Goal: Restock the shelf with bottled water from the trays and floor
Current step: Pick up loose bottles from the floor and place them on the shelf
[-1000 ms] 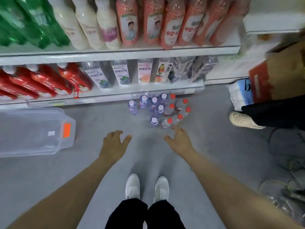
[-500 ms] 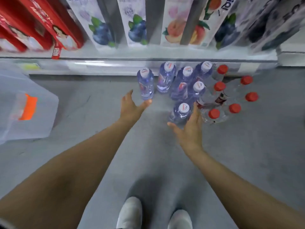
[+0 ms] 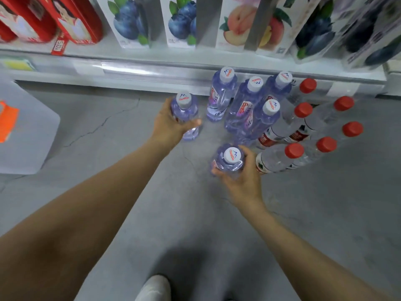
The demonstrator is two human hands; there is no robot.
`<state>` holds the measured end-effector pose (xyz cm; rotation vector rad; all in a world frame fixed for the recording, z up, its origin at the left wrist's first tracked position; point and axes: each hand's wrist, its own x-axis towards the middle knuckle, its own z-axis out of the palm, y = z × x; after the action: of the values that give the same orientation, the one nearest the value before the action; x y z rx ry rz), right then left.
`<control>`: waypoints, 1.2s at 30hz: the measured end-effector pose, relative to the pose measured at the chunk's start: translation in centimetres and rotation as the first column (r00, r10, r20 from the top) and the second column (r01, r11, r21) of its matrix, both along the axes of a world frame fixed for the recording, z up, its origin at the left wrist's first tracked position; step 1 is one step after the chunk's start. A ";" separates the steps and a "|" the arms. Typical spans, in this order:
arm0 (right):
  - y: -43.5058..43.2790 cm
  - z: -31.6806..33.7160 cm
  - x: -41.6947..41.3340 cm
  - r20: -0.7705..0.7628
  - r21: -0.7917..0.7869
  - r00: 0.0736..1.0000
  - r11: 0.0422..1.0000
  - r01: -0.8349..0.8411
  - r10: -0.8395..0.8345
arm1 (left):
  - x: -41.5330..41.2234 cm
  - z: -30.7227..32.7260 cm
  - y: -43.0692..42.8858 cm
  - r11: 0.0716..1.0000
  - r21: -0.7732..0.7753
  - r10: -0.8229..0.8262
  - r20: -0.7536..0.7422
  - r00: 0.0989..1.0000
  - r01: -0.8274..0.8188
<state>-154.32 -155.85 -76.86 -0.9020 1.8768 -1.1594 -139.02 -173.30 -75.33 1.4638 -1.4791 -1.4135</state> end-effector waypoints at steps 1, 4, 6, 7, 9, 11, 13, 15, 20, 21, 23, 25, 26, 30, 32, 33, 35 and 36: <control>0.0 -0.2 0.1 -0.006 -0.005 1.000 1.000 -0.022 0.022 | 0.7 0.1 1.2 1.000 -0.005 -0.020 0.022 1.000 0.020; -0.8 -0.3 0.2 -0.036 -0.039 0.998 0.998 -0.047 0.046 | 2.7 -0.1 4.5 0.998 -0.012 -0.062 0.083 0.995 0.063; -1.2 -0.2 0.3 -0.060 -0.050 0.997 0.998 -0.048 0.045 | 3.4 -0.3 5.9 0.998 -0.007 -0.065 0.091 0.994 0.066; -1.2 -0.2 0.4 -0.066 -0.045 0.997 0.998 -0.049 0.046 | 3.6 -0.3 6.4 0.998 0.000 -0.060 0.098 0.993 0.060; -1.0 -0.6 0.8 -0.082 -0.020 0.996 0.999 -0.039 0.038 | 3.8 -0.6 6.5 0.999 0.026 -0.035 0.095 0.995 0.033; -0.8 -1.3 1.0 -0.088 0.012 0.996 1.000 -0.020 0.021 | 3.7 -1.0 6.1 0.998 0.049 -0.041 0.103 0.994 0.037; -0.5 -2.4 0.9 -0.097 0.058 0.995 0.998 -0.034 0.039 | 3.6 -1.7 5.9 0.994 0.078 -0.079 0.116 0.990 0.071; -0.4 -3.1 0.8 -0.088 0.098 0.994 0.994 -0.054 0.063 | 3.5 -2.4 6.0 0.990 0.114 -0.101 0.134 0.986 0.086; -0.7 -3.6 1.2 -0.047 0.152 0.998 0.988 -0.040 0.047 | 3.8 -2.7 6.4 0.977 0.205 -0.076 0.120 0.990 0.050; -0.9 -3.6 1.3 -0.042 0.152 0.998 0.988 -0.032 0.039 | 3.9 -2.6 6.4 0.976 0.214 -0.076 0.114 0.991 0.050; -1.2 -3.6 1.3 -0.015 0.138 1.000 0.990 -0.003 0.005 | 3.9 -2.3 6.1 0.973 0.226 -0.074 0.118 0.990 0.046; -1.4 -3.4 1.1 -0.001 0.128 1.000 0.992 0.007 -0.007 | 3.7 -2.0 5.8 0.973 0.228 -0.075 0.136 0.988 0.043; -1.6 -3.2 0.9 -0.001 0.128 1.000 0.992 -0.005 0.005 | 3.6 -1.9 5.6 0.975 0.218 -0.071 0.152 0.986 0.037; -1.1 -1.8 0.4 0.140 0.143 0.990 0.988 -0.055 0.034 | 3.9 -0.8 5.8 0.969 0.243 -0.008 0.169 0.986 -0.033; -0.2 -0.2 0.5 0.247 0.158 0.969 0.985 -0.073 0.032 | 4.2 0.9 6.9 0.956 0.286 0.015 0.161 0.987 -0.062; 0.4 1.1 0.7 0.295 0.169 0.955 0.982 -0.083 0.030 | 4.4 2.2 7.6 0.949 0.310 0.015 0.157 0.988 -0.064; 1.8 4.2 0.9 0.384 0.197 0.923 0.976 -0.096 0.013 | 4.6 5.0 9.0 0.934 0.355 0.009 0.119 0.993 -0.051; 2.5 5.9 1.0 0.430 0.209 0.903 0.974 -0.093 -0.006 | 4.7 6.5 9.6 0.921 0.384 0.023 0.099 0.995 -0.060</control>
<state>-153.31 -153.38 -70.96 -0.5074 1.5746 -0.9959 -134.33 -163.72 -68.80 1.8095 -1.2582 -1.7017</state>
